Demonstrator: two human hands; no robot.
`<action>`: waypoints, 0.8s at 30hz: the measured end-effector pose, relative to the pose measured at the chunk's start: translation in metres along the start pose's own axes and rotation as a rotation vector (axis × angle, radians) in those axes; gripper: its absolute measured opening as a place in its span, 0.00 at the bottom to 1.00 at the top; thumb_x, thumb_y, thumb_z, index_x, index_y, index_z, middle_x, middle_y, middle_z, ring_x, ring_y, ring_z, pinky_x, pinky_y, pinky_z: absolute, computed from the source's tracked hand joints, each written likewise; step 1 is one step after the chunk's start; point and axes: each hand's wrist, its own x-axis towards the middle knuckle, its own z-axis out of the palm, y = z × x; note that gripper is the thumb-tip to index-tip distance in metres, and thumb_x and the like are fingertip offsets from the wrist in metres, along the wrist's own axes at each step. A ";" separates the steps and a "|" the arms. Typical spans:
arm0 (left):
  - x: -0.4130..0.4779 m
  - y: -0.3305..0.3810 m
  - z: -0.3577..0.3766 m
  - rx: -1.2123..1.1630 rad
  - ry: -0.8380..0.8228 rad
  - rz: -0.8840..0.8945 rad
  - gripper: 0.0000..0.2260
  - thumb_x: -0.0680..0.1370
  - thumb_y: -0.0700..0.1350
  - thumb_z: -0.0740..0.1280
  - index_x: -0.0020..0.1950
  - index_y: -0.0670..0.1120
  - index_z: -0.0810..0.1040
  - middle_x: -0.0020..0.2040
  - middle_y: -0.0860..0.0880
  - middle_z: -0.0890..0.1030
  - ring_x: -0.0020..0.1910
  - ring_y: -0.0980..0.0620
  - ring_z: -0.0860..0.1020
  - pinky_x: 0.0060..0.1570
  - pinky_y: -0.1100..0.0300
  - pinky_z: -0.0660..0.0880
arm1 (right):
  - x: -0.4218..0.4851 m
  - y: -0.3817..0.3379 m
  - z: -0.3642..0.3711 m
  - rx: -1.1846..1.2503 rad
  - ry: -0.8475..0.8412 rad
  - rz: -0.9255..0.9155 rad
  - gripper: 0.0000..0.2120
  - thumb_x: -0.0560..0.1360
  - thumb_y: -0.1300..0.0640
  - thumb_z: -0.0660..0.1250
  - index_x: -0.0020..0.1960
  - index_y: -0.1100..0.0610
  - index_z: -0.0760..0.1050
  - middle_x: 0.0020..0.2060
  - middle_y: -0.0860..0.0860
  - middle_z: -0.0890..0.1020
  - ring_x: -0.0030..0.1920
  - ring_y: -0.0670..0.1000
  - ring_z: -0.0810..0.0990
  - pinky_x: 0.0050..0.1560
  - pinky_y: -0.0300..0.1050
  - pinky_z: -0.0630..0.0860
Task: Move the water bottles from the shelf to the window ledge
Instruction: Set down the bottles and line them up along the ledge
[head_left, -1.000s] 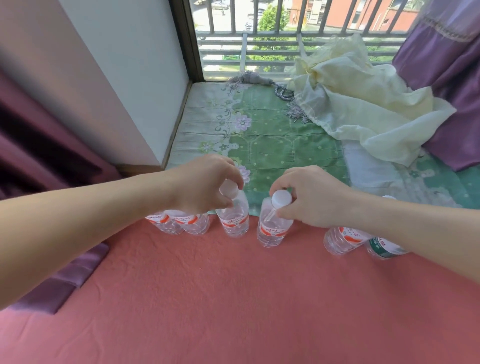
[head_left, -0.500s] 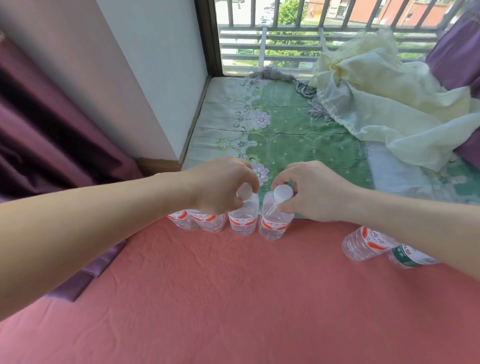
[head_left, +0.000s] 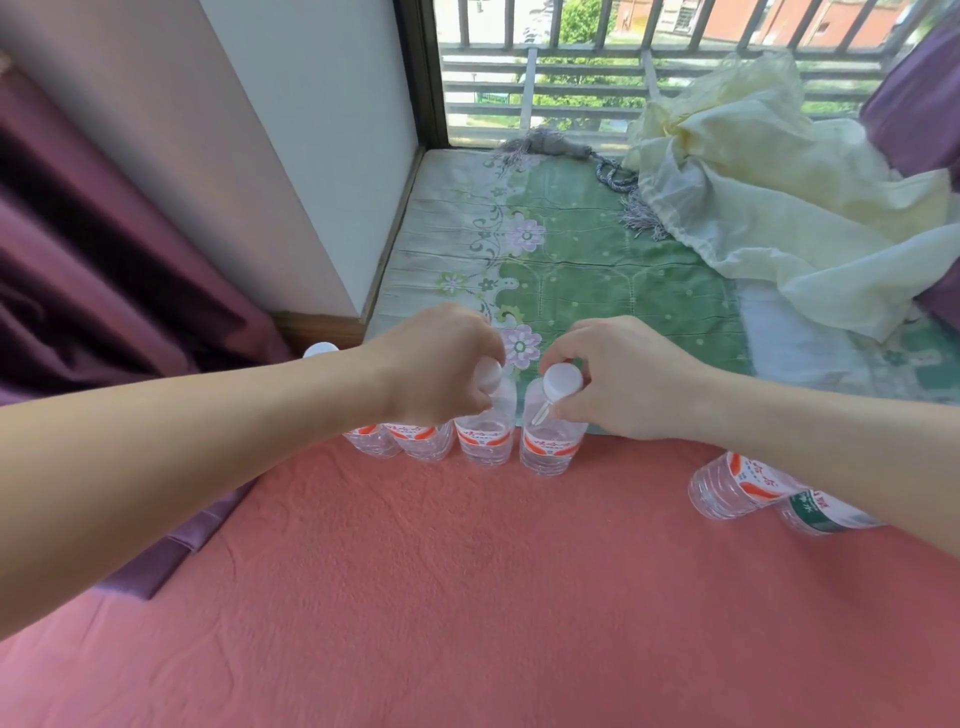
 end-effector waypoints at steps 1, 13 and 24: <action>-0.001 -0.001 -0.001 0.000 0.005 0.001 0.15 0.73 0.47 0.73 0.59 0.47 0.83 0.51 0.49 0.81 0.51 0.50 0.76 0.46 0.63 0.64 | 0.001 -0.001 0.000 0.005 0.002 -0.002 0.13 0.68 0.55 0.73 0.52 0.51 0.83 0.45 0.47 0.80 0.47 0.51 0.77 0.49 0.51 0.76; -0.009 -0.009 -0.005 0.002 0.034 -0.004 0.15 0.72 0.47 0.73 0.58 0.47 0.83 0.50 0.49 0.81 0.47 0.51 0.73 0.47 0.62 0.65 | 0.011 -0.012 0.003 -0.015 0.016 0.000 0.15 0.68 0.55 0.74 0.55 0.51 0.83 0.46 0.47 0.80 0.48 0.52 0.77 0.49 0.49 0.75; -0.011 -0.007 -0.005 0.019 0.033 0.004 0.15 0.72 0.46 0.72 0.59 0.46 0.83 0.50 0.48 0.80 0.49 0.49 0.75 0.43 0.64 0.59 | 0.012 -0.016 0.004 -0.013 0.041 -0.009 0.15 0.68 0.56 0.74 0.54 0.52 0.82 0.46 0.46 0.78 0.49 0.51 0.76 0.49 0.46 0.72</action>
